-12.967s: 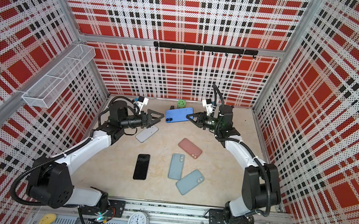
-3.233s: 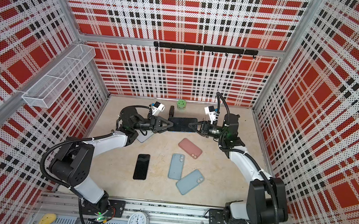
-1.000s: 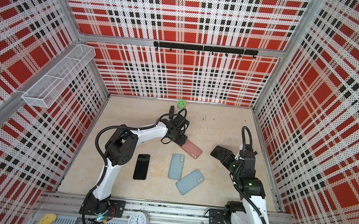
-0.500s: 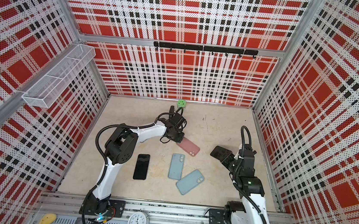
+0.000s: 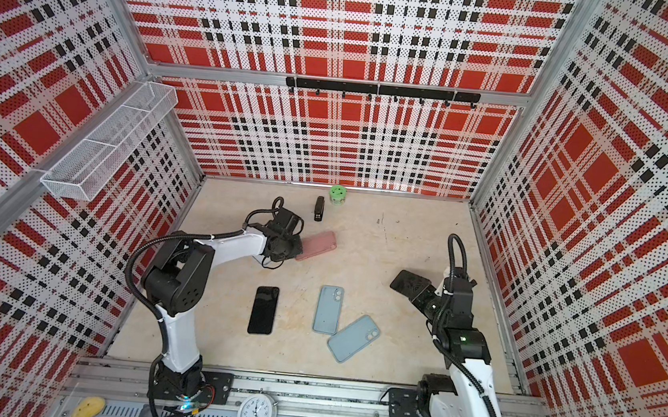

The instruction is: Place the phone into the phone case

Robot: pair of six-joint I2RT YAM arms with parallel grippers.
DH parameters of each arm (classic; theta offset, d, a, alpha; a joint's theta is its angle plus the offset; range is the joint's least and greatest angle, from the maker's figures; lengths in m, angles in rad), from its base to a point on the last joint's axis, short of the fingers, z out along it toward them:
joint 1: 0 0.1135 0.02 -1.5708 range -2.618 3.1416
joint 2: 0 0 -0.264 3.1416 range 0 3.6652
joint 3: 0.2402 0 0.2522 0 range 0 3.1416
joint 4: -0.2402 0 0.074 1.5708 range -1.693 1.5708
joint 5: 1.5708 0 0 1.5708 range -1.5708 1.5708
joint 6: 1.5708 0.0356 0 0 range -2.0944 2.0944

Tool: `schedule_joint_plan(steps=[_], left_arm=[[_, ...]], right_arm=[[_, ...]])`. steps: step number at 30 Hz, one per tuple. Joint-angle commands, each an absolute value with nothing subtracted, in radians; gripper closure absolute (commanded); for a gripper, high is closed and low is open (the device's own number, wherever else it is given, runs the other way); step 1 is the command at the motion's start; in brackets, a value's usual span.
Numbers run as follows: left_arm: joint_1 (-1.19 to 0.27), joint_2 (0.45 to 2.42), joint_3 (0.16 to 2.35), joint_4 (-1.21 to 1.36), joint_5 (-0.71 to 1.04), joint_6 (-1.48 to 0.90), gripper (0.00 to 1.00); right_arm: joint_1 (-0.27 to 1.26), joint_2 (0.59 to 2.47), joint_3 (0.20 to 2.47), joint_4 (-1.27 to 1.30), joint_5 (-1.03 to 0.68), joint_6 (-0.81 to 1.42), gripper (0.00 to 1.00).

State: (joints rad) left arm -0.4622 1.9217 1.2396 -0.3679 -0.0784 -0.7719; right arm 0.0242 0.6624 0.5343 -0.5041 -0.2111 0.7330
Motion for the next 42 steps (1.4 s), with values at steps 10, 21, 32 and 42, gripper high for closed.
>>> schedule_joint_plan(steps=[10,21,32,42], left_arm=[[-0.588,1.865,1.291,-0.411,-0.301,-0.776,0.33],[-0.778,1.792,1.469,-0.570,-0.430,0.089,0.13],[-0.656,1.905,1.618,-0.656,0.069,0.339,0.13],[-0.552,2.148,1.771,-0.735,0.130,0.400,0.19]], right_arm=[[0.020,0.642,0.552,-0.431,-0.230,0.712,1.00],[0.020,0.673,0.537,-0.370,-0.290,0.714,1.00],[0.021,0.702,0.574,-0.352,-0.352,0.709,1.00],[0.020,0.718,0.584,-0.365,-0.359,0.706,1.00]])
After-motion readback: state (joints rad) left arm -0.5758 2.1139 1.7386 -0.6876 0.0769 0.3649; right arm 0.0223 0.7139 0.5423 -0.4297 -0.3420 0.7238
